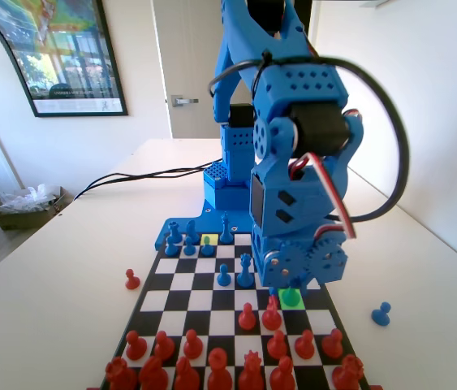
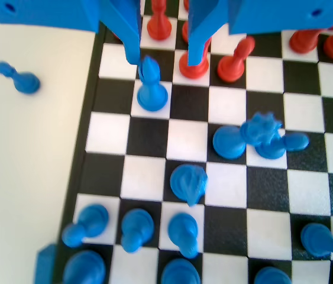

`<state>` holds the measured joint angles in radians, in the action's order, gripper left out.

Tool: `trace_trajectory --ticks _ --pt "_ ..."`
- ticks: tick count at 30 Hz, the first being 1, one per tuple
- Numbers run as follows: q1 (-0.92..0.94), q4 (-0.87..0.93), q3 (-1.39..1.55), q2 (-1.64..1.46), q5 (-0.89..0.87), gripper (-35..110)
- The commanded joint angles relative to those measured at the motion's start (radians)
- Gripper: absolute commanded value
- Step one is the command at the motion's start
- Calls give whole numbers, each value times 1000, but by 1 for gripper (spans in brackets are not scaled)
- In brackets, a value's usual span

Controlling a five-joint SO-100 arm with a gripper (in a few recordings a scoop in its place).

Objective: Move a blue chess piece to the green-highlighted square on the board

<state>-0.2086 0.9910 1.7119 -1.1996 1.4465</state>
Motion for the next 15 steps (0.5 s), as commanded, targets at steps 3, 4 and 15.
trace_trajectory --ticks 3,4,15 --pt "-25 89 -135 -126 -6 8" --pt "-25 98 -141 -135 -6 7" --pt "-3 206 -114 -359 26 1"
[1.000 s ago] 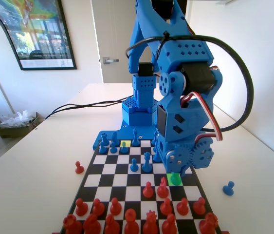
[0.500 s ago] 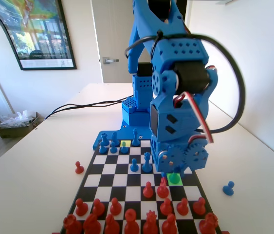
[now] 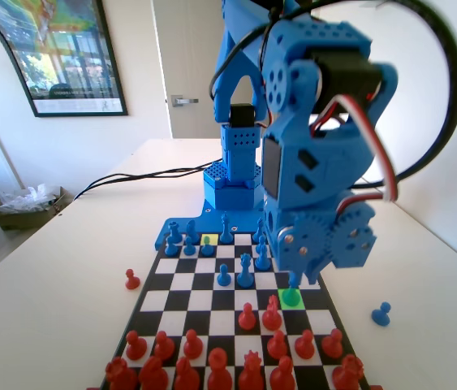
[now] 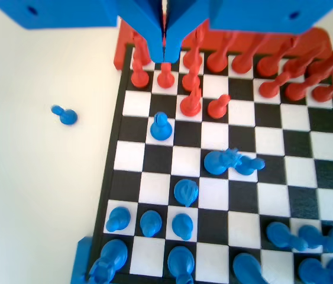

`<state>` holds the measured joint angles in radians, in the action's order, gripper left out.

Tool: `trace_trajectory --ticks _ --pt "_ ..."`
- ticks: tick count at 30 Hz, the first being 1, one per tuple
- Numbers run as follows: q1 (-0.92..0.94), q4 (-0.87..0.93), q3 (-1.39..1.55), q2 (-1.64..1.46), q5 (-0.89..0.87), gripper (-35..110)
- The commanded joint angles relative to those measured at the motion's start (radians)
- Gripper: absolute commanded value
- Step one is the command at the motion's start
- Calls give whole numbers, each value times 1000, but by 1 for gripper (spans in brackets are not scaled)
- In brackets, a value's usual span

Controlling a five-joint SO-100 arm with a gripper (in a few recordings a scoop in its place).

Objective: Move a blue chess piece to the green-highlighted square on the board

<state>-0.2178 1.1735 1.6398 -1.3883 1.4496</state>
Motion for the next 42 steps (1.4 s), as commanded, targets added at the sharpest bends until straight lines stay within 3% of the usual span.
trace_trajectory --ticks 1,26,42 --pt "14 34 -32 -204 34 1" --pt "365 299 118 -946 330 1" --pt "322 436 382 -1434 341 1"
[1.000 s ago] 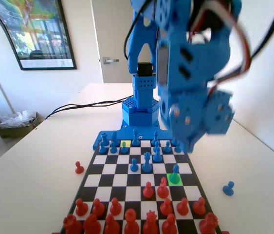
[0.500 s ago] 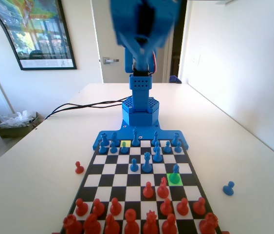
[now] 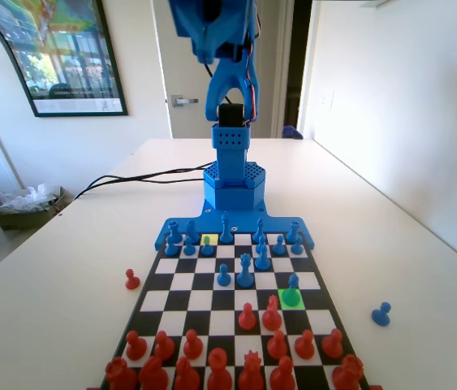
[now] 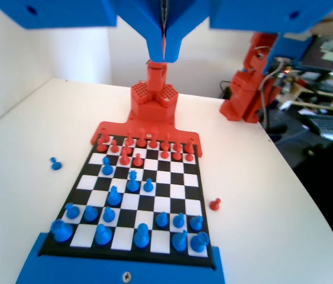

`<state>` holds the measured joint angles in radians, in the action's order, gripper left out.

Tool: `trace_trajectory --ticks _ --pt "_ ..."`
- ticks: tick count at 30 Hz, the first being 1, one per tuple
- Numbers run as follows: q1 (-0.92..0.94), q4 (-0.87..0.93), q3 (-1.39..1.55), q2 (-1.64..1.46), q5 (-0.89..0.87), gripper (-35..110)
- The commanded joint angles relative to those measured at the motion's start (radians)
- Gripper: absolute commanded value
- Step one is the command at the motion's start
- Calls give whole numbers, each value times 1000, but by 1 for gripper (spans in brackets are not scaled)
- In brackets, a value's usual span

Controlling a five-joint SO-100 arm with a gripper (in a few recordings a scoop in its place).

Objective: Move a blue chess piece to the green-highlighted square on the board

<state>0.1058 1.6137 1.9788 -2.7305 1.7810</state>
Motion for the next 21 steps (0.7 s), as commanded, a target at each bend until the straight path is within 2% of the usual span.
trace_trajectory --ticks 1,21 --pt "-8 -15 69 -117 6 1" --pt "-75 -40 198 -325 -12 2"
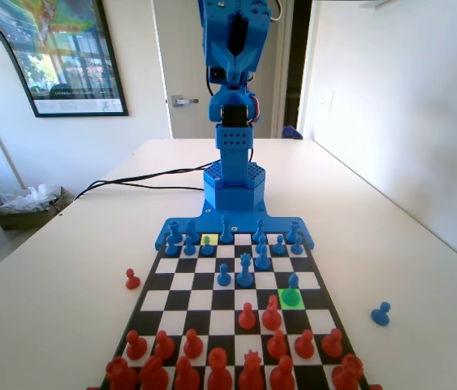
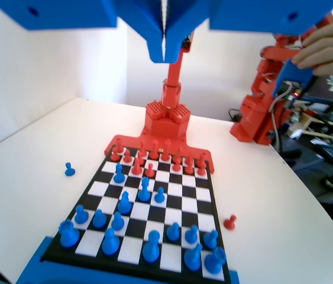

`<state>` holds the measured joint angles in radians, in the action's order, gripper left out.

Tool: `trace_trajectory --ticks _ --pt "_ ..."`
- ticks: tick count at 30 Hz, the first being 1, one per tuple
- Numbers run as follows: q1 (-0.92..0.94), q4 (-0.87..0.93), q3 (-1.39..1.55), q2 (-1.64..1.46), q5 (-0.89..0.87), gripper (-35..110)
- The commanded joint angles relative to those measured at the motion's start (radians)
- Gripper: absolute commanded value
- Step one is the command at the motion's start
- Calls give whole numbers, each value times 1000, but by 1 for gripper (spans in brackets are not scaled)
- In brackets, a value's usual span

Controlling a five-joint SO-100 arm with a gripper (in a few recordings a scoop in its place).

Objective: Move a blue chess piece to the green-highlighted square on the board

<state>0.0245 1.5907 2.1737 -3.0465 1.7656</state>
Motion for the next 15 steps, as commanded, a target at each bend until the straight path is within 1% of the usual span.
trace_trajectory --ticks 1,3,5,15 --pt "6 -17 5 -9 3 2" --pt "6 -17 5 -9 3 2" --pt "11 -17 5 -9 0 6" --pt "11 -17 5 -9 0 6"
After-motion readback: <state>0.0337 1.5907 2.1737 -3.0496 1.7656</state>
